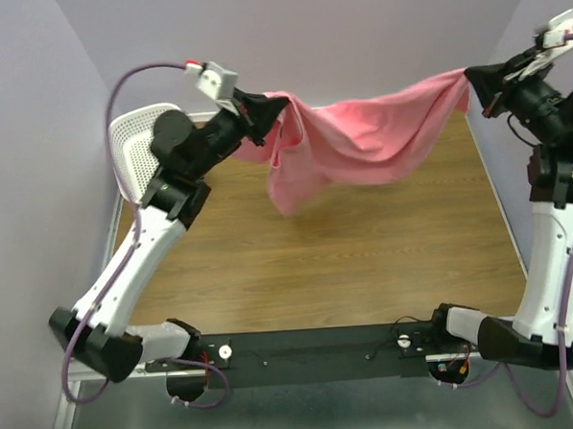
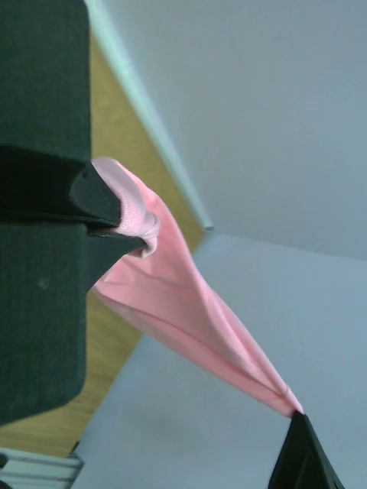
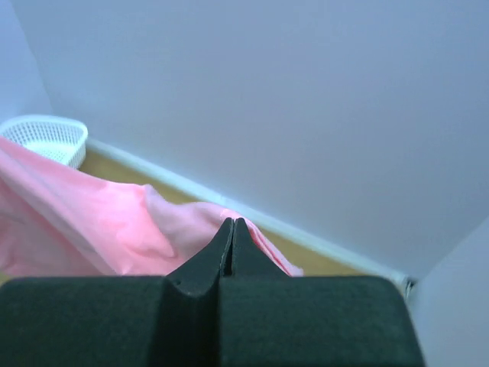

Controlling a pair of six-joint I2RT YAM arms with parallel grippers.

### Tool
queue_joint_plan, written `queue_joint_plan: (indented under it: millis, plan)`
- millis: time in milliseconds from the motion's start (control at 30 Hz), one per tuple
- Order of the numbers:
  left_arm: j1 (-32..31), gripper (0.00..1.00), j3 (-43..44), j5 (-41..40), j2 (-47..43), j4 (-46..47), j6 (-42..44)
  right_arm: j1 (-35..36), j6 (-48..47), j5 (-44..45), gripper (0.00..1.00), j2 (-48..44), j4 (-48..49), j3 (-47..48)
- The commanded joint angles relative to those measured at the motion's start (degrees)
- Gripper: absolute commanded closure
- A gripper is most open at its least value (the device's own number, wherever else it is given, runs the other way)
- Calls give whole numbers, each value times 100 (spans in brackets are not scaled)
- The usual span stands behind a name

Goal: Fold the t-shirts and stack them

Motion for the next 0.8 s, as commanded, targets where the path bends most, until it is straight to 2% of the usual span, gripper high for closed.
queue_joint_plan:
  millis: [0,67,200,333,367,433,467,500,533,567,600,633,667,733,767]
  plan:
    - [-21,100,766,76,-1047,-492,720,-8,453,30,99,-118,-134,885]
    - [-30,100,1116,32,-1503,-500,747,-8,673,136,99,-259,-142,1463]
    - [-30,100,1365,-135,-2155,-527,852,-8,647,838,99,-663,-134,1976]
    - [-30,100,1129,-284,-2656,-527,975,-8,350,1734,99,-936,-186,2118]
    - [-30,100,840,-520,-2788,-527,966,1,296,1901,99,-953,-186,2057]
    - [-21,100,253,-898,-2789,-657,861,1,138,2271,100,-997,-178,1531]
    - [-21,100,-4,-961,-2772,-711,791,1,50,2394,99,-1041,-169,946]
    - [-21,100,-285,-1031,-2745,-772,686,1,49,2421,99,-1085,-169,940]
    - [-21,100,-601,-1093,-2719,-790,537,1,-116,2430,99,-1138,-134,17]
    - [-12,100,-1404,-1058,-2727,-686,109,1,-196,2404,99,-1208,14,-479]
    - [-12,100,-1839,-980,-2727,-563,-95,1,-449,2274,99,-1339,85,-1598]
    - [-3,100,-2278,-909,-2754,-414,-376,-8,-574,2211,100,-1384,138,-2079]
    - [-3,100,-3127,-735,-2762,-65,-831,-8,-758,2045,99,-1419,200,-2623]
    - [-3,100,-3975,-567,-2728,428,-1378,-8,-1406,1921,100,-1428,227,-3442]
    - [-12,100,-4727,-383,-2693,971,-1580,-8,-1671,1877,100,-1419,244,-4238]
